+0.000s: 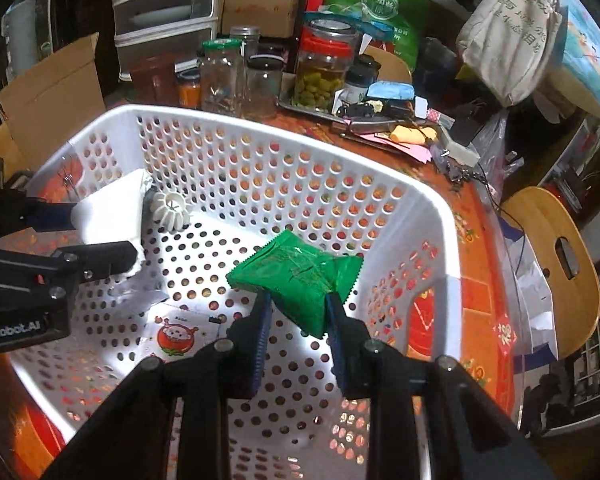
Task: Organize soft objects
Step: 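Carry the folded towel and green packet into the basket and release both, then withdraw both tools from the basket toward the rolled towel and cloth bundle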
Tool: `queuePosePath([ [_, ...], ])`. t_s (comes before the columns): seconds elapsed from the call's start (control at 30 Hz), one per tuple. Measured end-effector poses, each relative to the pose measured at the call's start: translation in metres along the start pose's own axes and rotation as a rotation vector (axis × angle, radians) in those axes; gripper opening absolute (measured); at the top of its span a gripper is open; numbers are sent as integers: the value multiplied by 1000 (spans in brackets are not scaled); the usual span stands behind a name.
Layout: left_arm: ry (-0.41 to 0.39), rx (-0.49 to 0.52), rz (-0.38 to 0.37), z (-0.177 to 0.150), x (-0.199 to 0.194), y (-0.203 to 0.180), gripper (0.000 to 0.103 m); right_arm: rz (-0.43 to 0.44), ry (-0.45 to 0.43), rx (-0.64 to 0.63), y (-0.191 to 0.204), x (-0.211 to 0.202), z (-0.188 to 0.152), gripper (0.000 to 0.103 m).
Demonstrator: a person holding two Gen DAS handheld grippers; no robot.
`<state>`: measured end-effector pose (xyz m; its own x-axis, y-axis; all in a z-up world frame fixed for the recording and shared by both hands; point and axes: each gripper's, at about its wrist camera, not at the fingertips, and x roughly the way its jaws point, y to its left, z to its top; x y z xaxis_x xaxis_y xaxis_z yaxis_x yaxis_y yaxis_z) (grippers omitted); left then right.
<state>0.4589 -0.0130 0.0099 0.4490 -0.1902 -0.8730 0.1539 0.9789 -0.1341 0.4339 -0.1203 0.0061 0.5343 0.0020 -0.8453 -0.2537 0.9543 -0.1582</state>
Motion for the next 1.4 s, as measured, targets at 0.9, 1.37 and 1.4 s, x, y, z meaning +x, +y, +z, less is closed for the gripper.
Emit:
queuePosePath([
  [0.9, -203, 75, 11, -50, -100, -15, 92, 80, -144, 68, -10, -68, -36, 75],
  [1.37, -239, 95, 34, -155, -154, -19, 102, 87, -215, 93, -3, -122, -93, 88],
  [1.4, -236, 89, 22, -162, -153, -19, 102, 87, -216, 95, -2, -123, -96, 93],
])
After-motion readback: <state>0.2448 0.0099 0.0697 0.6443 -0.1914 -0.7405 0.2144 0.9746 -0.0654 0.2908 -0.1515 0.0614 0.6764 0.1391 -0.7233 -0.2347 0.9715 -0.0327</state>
